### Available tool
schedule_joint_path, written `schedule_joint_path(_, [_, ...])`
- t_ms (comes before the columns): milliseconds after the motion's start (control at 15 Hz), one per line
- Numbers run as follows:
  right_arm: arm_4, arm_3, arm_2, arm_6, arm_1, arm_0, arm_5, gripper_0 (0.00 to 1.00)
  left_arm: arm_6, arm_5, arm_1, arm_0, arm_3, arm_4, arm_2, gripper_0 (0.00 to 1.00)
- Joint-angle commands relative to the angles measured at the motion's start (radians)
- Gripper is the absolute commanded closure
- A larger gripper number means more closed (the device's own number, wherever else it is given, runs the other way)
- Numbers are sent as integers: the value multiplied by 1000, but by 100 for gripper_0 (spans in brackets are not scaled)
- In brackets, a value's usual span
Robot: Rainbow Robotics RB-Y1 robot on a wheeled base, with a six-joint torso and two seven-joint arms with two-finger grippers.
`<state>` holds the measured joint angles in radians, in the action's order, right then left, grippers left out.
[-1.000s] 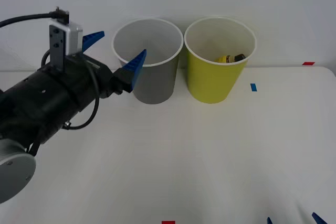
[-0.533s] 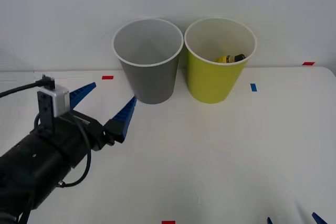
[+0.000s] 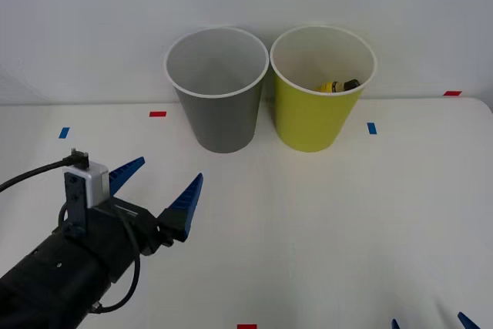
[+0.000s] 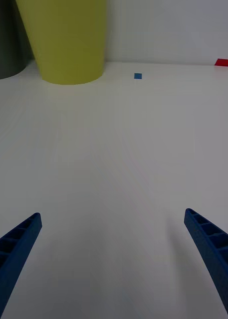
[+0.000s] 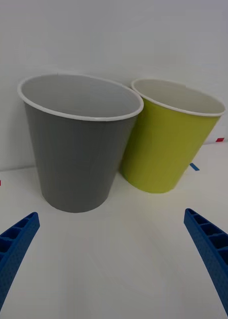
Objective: Put cans in the gray bin and PET bottles in the light green bin.
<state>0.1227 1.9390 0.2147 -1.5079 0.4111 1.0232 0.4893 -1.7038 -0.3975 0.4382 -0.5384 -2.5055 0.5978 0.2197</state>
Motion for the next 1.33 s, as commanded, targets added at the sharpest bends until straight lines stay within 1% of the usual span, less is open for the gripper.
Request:
schedule_joint_path(67, [0, 0, 0, 0, 0, 0, 0, 0, -22, 163, 59, -28, 91, 31, 30, 0])
schedule_joint_path(133, [0, 0, 0, 0, 0, 0, 0, 0, -27, 243, 85, -28, 134, 28, 55, 0])
schedule_joint_path(200, [0, 0, 0, 0, 0, 0, 0, 0, -33, 362, 123, -26, 201, 23, 92, 0])
schedule_joint_path(267, [0, 0, 0, 0, 0, 0, 0, 0, -37, 454, 148, -28, 258, 17, 118, 0])
schedule_joint_path(333, [0, 0, 0, 0, 0, 0, 0, 0, -42, 514, 154, -38, 307, 14, 124, 0])
schedule_joint_path(467, [0, 0, 0, 0, 0, 0, 0, 0, -56, 563, 109, -61, 373, 3, 110, 0])
schedule_joint_path(600, [0, 0, 0, 0, 0, 0, 0, 0, -128, 635, 60, -97, 435, -13, 101, 0])
schedule_joint_path(667, [0, 0, 0, 0, 0, 0, 0, 0, -142, 663, 50, -117, 448, -18, 101, 0])
schedule_joint_path(1000, [0, 0, 0, 0, 0, 0, 0, 0, -129, 729, 47, -249, 456, -49, 95, 0])
schedule_joint_path(1133, [0, 0, 0, 0, 0, 0, 0, 0, -135, 786, 43, -281, 493, -67, 101, 0])
schedule_joint_path(1333, [0, 0, 0, 0, 0, 0, 0, 0, -140, 793, 43, -333, 504, -85, 102, 0])
